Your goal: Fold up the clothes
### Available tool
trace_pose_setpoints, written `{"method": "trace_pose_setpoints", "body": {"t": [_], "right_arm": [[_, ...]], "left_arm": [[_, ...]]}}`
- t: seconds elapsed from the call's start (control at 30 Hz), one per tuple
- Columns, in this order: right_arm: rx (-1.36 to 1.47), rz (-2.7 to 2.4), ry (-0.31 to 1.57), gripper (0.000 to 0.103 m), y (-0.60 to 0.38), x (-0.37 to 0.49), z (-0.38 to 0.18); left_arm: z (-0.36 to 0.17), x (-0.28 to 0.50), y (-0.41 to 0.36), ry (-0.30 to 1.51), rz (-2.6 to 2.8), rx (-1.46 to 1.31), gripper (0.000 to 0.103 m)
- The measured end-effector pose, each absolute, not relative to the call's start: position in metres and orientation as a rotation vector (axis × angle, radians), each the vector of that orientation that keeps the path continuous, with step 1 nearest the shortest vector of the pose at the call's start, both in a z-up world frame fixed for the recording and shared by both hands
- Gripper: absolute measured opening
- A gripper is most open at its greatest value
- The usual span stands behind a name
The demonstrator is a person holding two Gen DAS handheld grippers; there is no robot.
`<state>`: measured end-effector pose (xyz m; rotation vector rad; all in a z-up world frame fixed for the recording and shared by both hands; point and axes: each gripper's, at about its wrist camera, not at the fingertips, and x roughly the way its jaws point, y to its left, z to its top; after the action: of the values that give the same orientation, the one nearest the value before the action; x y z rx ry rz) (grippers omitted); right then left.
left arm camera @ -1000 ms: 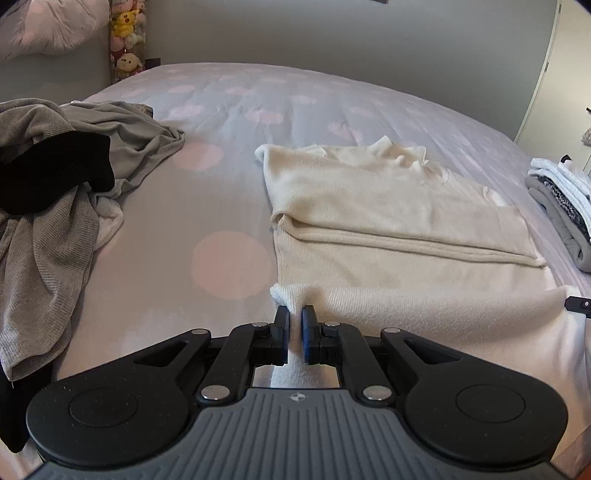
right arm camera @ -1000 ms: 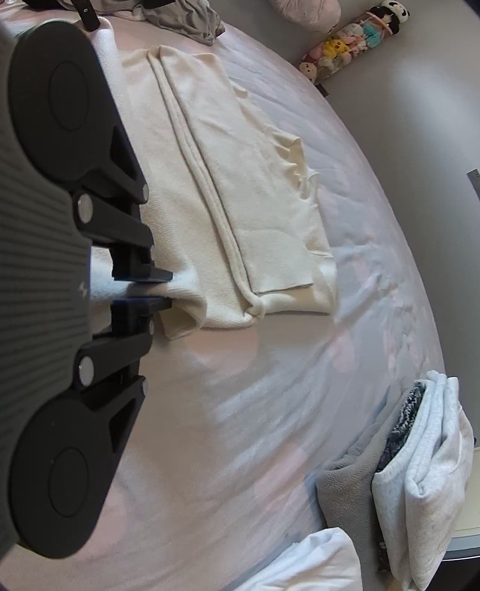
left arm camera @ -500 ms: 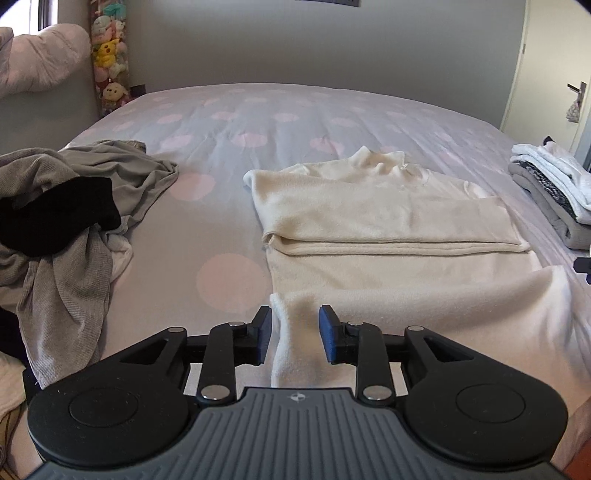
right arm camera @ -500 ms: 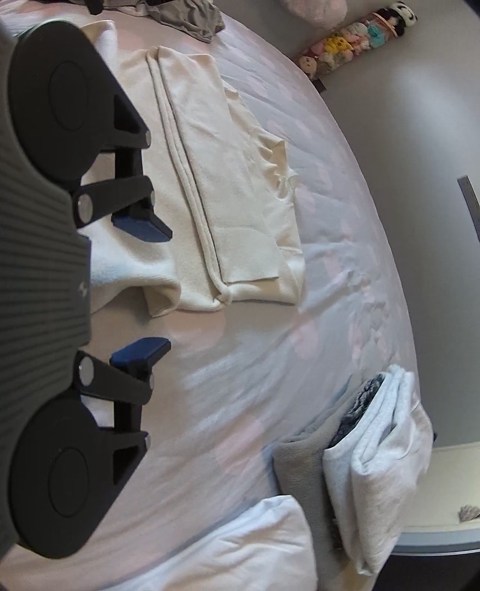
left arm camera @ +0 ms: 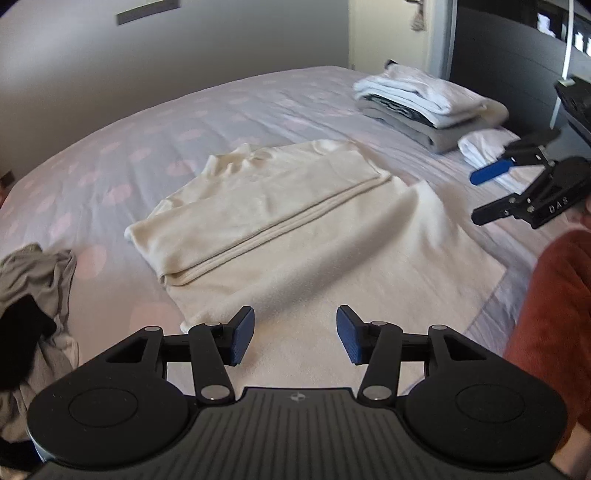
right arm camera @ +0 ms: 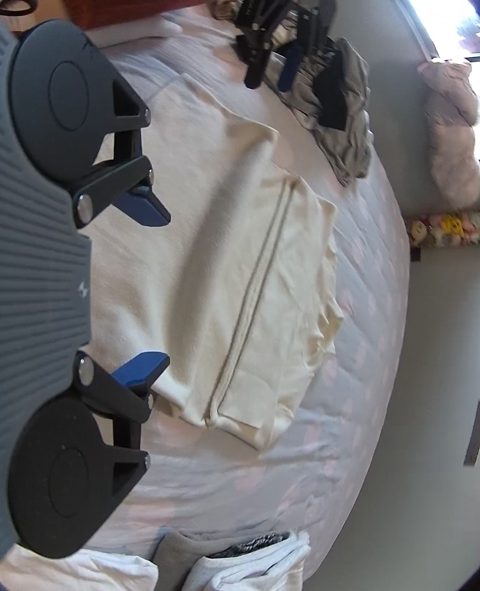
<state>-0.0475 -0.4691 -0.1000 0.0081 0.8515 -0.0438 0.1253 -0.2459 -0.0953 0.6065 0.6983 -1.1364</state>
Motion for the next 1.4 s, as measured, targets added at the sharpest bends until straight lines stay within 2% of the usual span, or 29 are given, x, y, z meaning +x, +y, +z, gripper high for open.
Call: {"method": "trace_pose_setpoints", "body": {"t": [0.17,0.4,0.43,0.5,0.77,0.87,1.03,1.4], "right_arm": [[-0.193,0.126,0.981,0.076,-0.444,-0.041,-0.106],[-0.357,0.249,1.066,0.076,-0.426,-0.034,-0.129],[-0.371,0.246,1.079,0.075,-0.425,-0.032,-0.132],[-0.396,0.238,1.115,0.061,-0.424,-0.028,-0.138],[-0.383,0.285,1.243,0.060,-0.433,-0.026,-0.158],[-0.429,0.339,1.289,0.059,-0.431,-0.027,-0.165],[-0.436,0.395,1.321,0.056,-0.425,-0.022,-0.171],[-0.473,0.431,1.358,0.055,-0.403,-0.005,-0.191]], "left_arm": [[-0.103,0.103,-0.250,0.669,-1.274,0.819,0.053],[-0.163,0.068,-0.254,0.633,-1.361,1.217,0.053],[-0.171,0.067,-0.254,0.630,-1.356,1.251,0.053],[-0.187,0.067,-0.253,0.632,-1.344,1.310,0.052],[-0.210,0.076,-0.251,0.704,-1.314,1.367,0.049],[-0.216,0.081,-0.251,0.730,-1.301,1.377,0.044],[-0.212,0.088,-0.254,0.737,-1.264,1.350,0.004],[-0.154,0.142,-0.259,0.927,-1.199,0.913,0.003]]}}
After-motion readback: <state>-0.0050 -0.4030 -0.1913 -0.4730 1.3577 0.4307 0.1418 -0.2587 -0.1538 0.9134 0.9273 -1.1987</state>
